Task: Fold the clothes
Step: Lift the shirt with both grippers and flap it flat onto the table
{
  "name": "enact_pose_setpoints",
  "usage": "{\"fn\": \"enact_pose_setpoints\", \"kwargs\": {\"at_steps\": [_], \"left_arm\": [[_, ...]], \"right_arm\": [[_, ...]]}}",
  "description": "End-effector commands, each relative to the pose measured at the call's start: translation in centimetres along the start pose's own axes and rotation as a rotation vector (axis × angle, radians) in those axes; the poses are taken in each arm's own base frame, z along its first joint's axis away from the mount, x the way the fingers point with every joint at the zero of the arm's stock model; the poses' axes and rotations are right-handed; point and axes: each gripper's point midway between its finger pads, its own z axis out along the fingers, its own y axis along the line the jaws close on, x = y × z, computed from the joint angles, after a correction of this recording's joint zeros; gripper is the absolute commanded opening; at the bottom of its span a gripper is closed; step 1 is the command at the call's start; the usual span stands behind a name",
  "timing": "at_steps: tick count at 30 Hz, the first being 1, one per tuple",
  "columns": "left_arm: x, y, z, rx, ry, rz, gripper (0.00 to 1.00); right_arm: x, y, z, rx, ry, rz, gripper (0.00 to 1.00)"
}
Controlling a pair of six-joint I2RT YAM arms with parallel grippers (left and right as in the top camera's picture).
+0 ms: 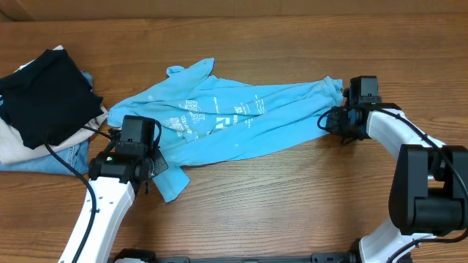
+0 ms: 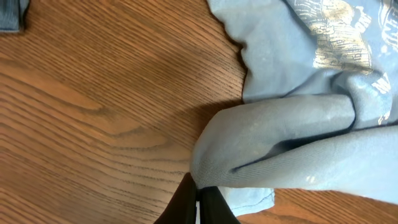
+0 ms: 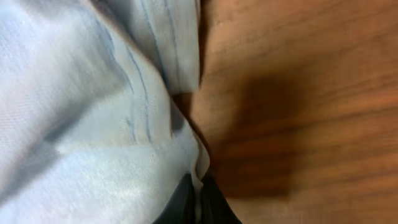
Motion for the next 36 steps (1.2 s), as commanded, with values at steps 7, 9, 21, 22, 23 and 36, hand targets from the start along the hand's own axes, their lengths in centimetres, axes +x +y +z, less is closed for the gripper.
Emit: {"fn": "enact_pose_setpoints", "kwargs": {"at_steps": [7, 9, 21, 22, 23, 36], "left_arm": [[-5.3, -1.4, -6.8, 0.066, -0.166, 0.115, 0.04], [-7.2, -1.9, -10.3, 0.101, -0.234, 0.126, 0.04], [-12.1, -0.9, -28.3, 0.239, -0.552, 0.135, 0.04], [-12.2, -0.6, -29.8, 0.250, -0.582, 0.136, 0.04], [-12.2, -0.1, -31.5, 0.262, -0.620, 0.131, 0.04], [-11.6, 4.3, -40.6, 0.284, -0.866, 0.027, 0.04]], "right_arm": [[-4.9, 1.8, -14.9, -0.028, -0.237, -0.005, 0.04], [-5.4, 1.5, -20.8, -0.026, -0.323, 0.028, 0.04], [-2.0, 0.5, -42.8, -0.086, -0.712, 0.044, 0.04], [-1.5, 0.3, -44.2, -0.085, -0.740, 0.047, 0.04], [-1.0, 0.1, -45.4, -0.083, -0.766, 0.051, 0.04], [0.6, -0.2, -53.5, -0.109, -0.965, 0.061, 0.04]]}}
